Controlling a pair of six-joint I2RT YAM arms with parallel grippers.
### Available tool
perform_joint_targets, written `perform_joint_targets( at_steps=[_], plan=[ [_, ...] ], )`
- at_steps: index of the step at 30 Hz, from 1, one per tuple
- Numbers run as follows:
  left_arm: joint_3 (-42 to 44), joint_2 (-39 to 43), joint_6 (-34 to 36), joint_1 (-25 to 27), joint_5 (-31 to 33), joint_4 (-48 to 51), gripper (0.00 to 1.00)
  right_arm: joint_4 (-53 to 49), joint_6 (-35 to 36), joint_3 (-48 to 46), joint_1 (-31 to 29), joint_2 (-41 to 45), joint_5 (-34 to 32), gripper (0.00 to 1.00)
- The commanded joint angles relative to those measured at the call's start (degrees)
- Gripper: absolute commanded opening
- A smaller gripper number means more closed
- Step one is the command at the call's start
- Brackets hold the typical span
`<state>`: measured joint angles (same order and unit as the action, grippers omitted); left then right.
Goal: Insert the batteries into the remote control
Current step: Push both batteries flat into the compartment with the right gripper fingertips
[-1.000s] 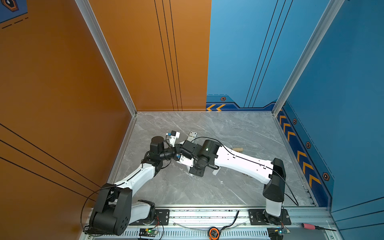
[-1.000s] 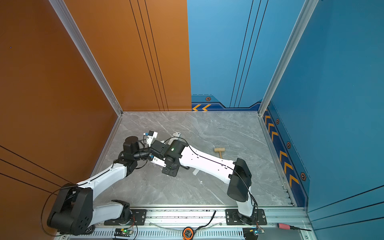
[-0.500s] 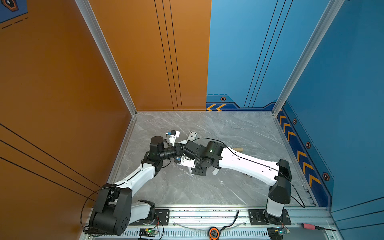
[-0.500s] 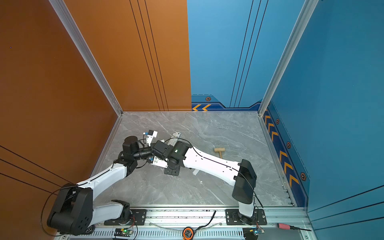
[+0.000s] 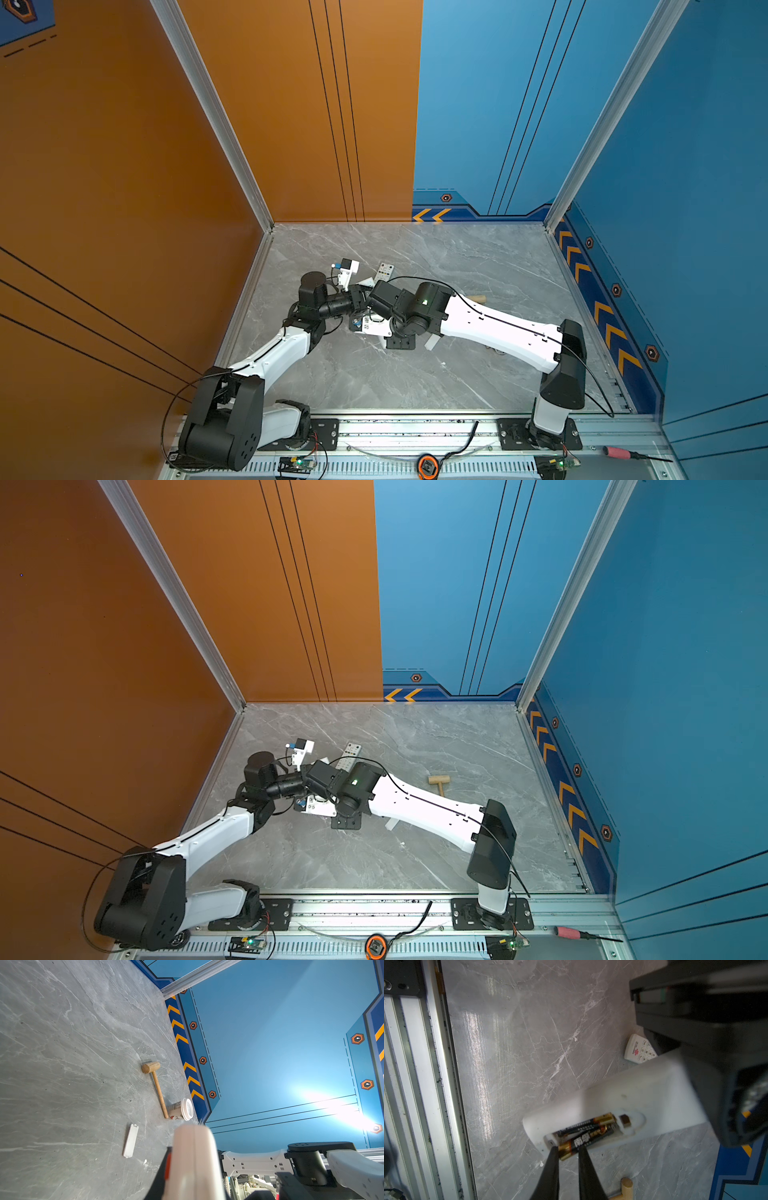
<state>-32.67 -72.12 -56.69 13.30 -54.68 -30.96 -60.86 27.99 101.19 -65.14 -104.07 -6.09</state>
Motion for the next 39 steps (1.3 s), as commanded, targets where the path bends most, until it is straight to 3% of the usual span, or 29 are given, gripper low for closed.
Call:
perform_joint_targets(
  at_steps=[1, 17, 24, 39],
  plan=[
    [-2.9, 1.6, -8.7, 2.1, -11.6, -5.5, 0.0, 1.8, 2.8, -3.0, 0.1, -2.5, -5.5, 0.14],
    [-2.1, 2.0, -9.1, 2.6, -11.9, -5.6, 0.0, 3.2, 4.6, -4.0, -1.0, -2.8, -5.9, 0.14],
    [-2.1, 2.0, -9.3, 2.9, -12.4, -5.6, 0.0, 3.1, 4.6, -7.2, -1.1, -0.4, -4.9, 0.19],
    [-1.9, 0.8, -8.6, 4.2, -11.4, -5.6, 0.0, 2.2, -0.9, -2.7, -2.8, 1.2, -0.8, 0.33]
  ],
)
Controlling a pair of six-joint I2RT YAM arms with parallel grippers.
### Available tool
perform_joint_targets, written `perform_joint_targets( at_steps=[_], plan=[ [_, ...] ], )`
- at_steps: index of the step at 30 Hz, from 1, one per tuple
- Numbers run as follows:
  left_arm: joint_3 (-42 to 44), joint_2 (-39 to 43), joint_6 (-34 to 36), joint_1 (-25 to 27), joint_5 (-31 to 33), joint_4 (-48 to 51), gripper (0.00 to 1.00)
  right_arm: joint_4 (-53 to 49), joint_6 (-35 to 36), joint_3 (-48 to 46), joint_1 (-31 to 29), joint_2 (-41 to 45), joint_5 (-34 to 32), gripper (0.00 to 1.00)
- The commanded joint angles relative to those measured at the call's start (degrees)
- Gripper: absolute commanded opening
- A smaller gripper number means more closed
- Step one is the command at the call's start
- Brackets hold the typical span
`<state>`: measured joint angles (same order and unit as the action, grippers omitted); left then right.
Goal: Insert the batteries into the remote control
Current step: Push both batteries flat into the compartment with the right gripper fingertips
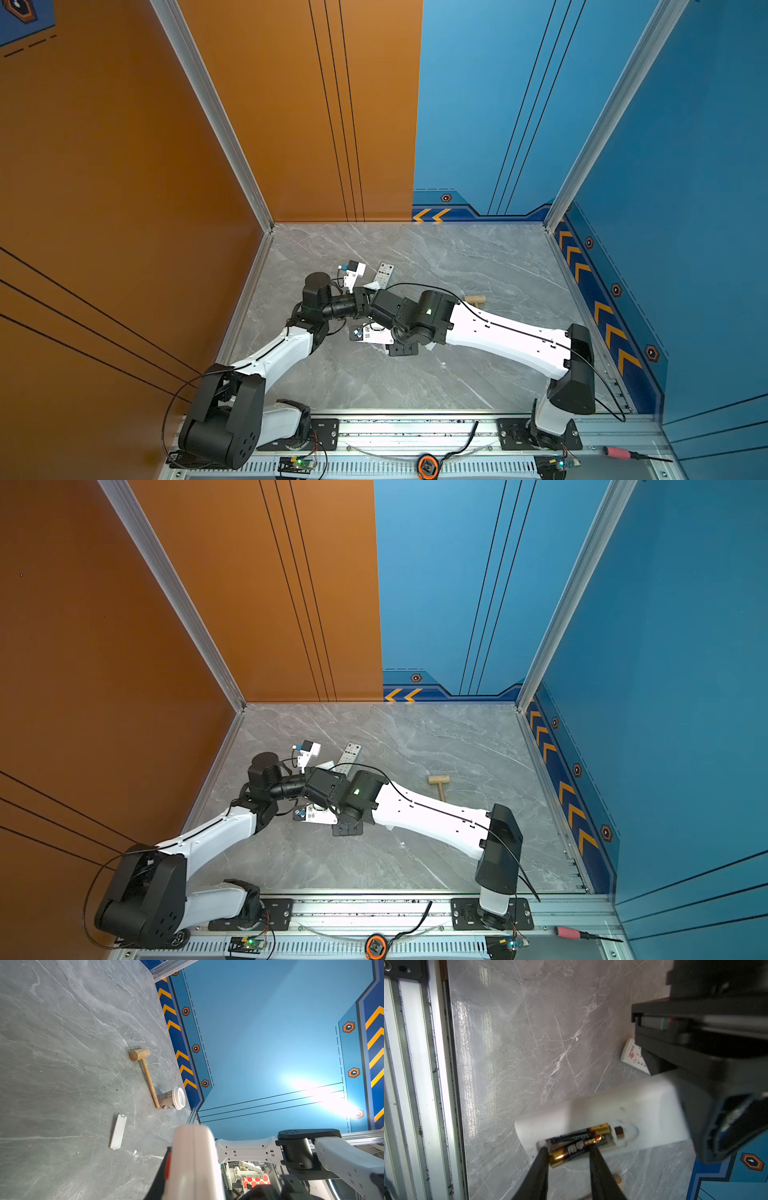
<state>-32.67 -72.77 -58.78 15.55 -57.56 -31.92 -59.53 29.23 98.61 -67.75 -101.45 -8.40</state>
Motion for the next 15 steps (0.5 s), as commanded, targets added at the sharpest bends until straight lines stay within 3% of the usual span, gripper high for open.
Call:
perform_joint_targets(
  at_steps=[1, 15],
  plan=[
    [-1.9, 1.3, -6.5, 1.9, -8.4, -4.6, 0.0, 0.7, -2.4, 0.0, -0.4, -1.1, 1.5, 0.34],
    [-2.0, 0.3, -6.4, 2.0, -8.7, -4.6, 0.0, -1.6, -5.2, 2.3, -2.0, 0.8, 3.0, 0.39]
  ],
)
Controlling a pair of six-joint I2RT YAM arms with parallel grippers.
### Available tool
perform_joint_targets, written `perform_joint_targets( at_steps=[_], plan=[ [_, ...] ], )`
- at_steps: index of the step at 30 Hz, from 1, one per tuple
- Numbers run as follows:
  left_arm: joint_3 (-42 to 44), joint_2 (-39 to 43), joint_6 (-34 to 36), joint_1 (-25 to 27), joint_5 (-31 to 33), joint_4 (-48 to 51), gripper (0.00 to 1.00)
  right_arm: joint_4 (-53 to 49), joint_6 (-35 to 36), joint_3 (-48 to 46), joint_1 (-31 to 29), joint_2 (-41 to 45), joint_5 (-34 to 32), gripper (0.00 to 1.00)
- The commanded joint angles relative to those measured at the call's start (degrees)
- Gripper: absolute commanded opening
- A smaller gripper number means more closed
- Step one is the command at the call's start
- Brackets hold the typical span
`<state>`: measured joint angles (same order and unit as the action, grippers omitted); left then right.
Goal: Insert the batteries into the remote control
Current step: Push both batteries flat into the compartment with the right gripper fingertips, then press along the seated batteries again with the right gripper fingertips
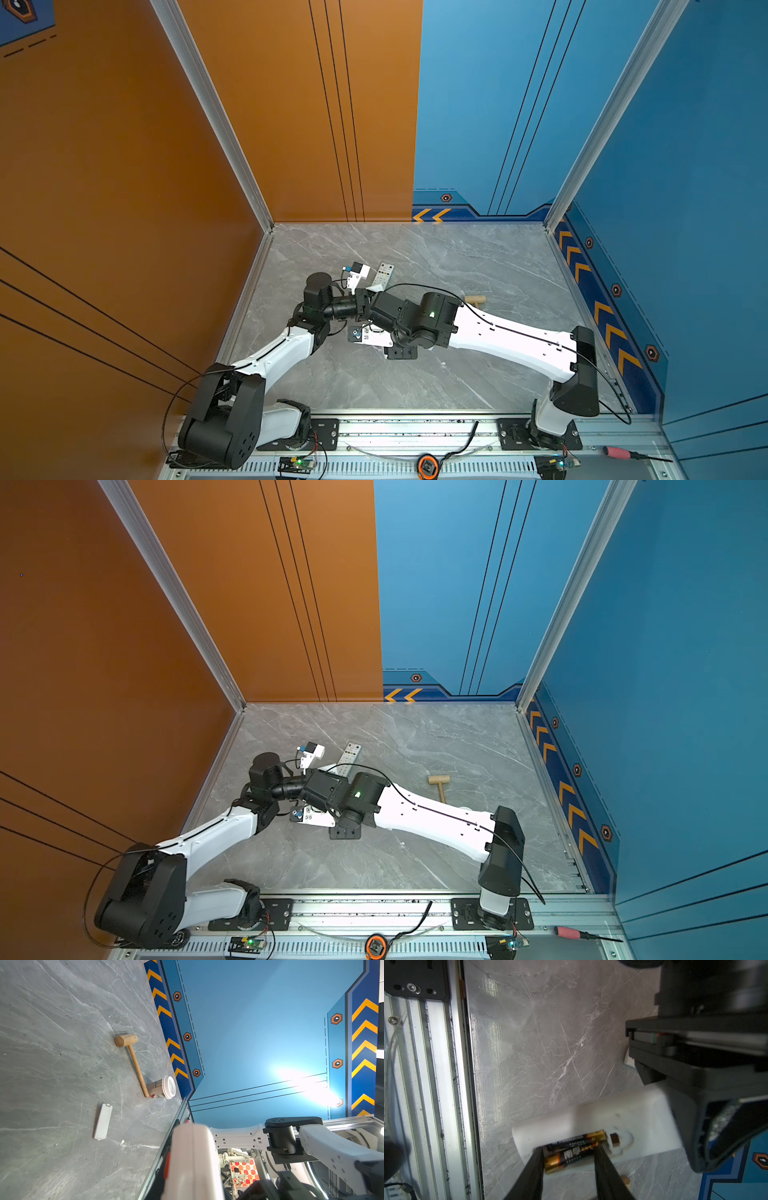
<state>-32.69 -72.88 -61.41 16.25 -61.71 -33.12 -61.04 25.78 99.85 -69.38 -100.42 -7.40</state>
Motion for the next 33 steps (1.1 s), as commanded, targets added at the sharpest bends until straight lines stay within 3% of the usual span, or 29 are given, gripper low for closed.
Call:
perform_joint_targets(
  at_steps=[1, 15, 33],
  plan=[
    [-1.9, 0.4, -3.8, 1.3, -4.7, -3.4, 0.0, -0.3, -2.0, 1.3, -0.4, 0.0, 2.7, 0.39],
    [-2.1, -0.3, -3.9, 1.2, -4.9, -3.6, 0.0, -3.1, -1.9, 2.1, -1.4, 1.5, 4.8, 0.46],
    [-1.3, -0.7, -3.8, 0.5, -4.9, -3.6, 0.0, -6.0, -3.7, 2.7, -3.6, 3.9, 3.7, 0.47]
  ],
)
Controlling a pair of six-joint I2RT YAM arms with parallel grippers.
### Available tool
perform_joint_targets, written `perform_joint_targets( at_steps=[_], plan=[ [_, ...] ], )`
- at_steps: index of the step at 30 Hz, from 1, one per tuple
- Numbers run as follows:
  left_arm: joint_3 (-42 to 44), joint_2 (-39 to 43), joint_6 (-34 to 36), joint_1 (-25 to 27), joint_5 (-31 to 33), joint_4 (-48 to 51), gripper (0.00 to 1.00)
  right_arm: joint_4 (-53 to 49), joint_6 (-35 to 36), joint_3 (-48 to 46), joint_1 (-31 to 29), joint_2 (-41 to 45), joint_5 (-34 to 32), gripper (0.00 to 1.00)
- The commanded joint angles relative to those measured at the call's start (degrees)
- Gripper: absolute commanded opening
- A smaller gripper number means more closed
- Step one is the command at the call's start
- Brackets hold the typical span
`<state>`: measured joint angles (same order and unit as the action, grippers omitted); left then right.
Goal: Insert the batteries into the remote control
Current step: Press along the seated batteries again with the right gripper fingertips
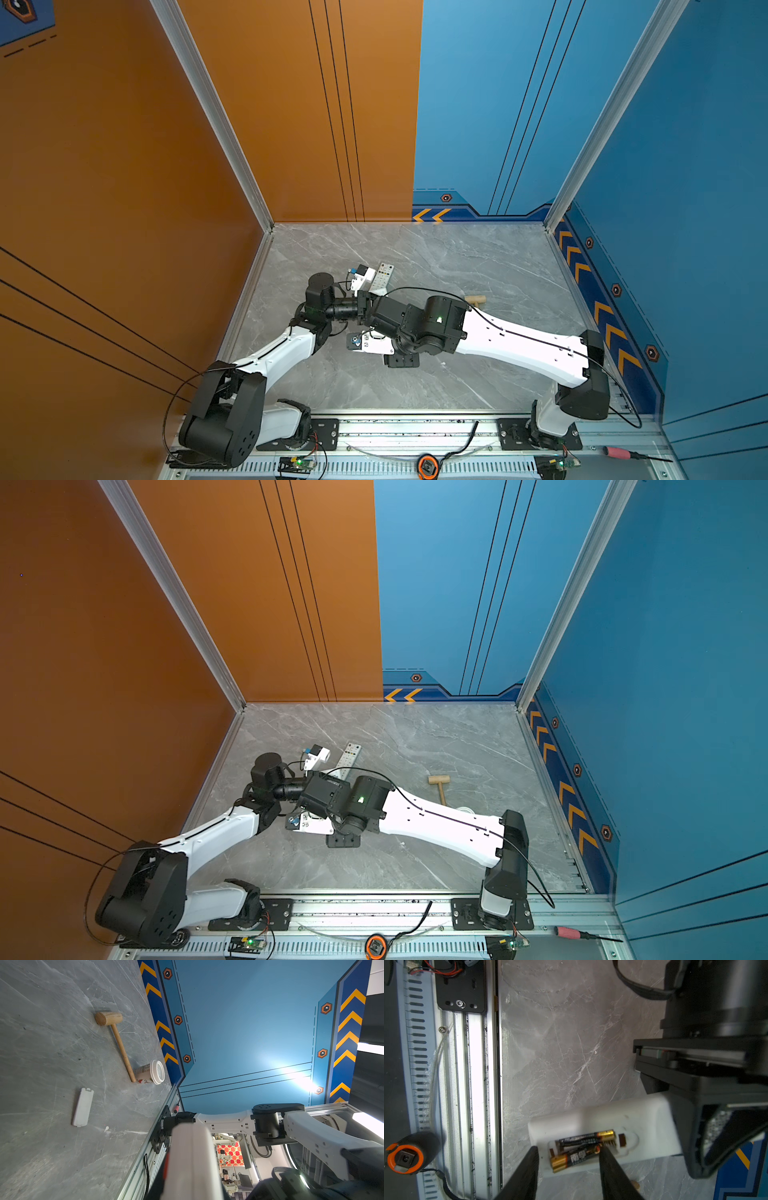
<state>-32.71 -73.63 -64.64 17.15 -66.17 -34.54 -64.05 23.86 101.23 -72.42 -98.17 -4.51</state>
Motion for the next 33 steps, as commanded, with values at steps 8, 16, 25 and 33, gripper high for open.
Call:
perform_joint_targets(
  at_steps=[8, 16, 25, 33],
  plan=[
    [-1.2, -0.2, -0.4, -0.4, -0.4, -2.2, 0.0, -3.4, -2.4, 3.4, -0.7, 2.1, -0.2, 0.46],
    [-0.8, 0.3, -0.4, -0.4, -0.4, -2.2, 0.0, -5.9, -0.4, -0.3, 0.2, 3.3, -1.9, 0.39],
    [-0.2, 0.9, -0.6, -0.4, -0.2, -2.2, 0.0, -5.8, 1.2, -0.4, 2.0, 1.6, -1.2, 0.32],
    [0.1, 1.2, -0.6, -0.5, -0.1, -2.1, 0.0, -5.6, 1.0, 0.5, 1.6, 0.2, 0.0, 0.31]
  ],
)
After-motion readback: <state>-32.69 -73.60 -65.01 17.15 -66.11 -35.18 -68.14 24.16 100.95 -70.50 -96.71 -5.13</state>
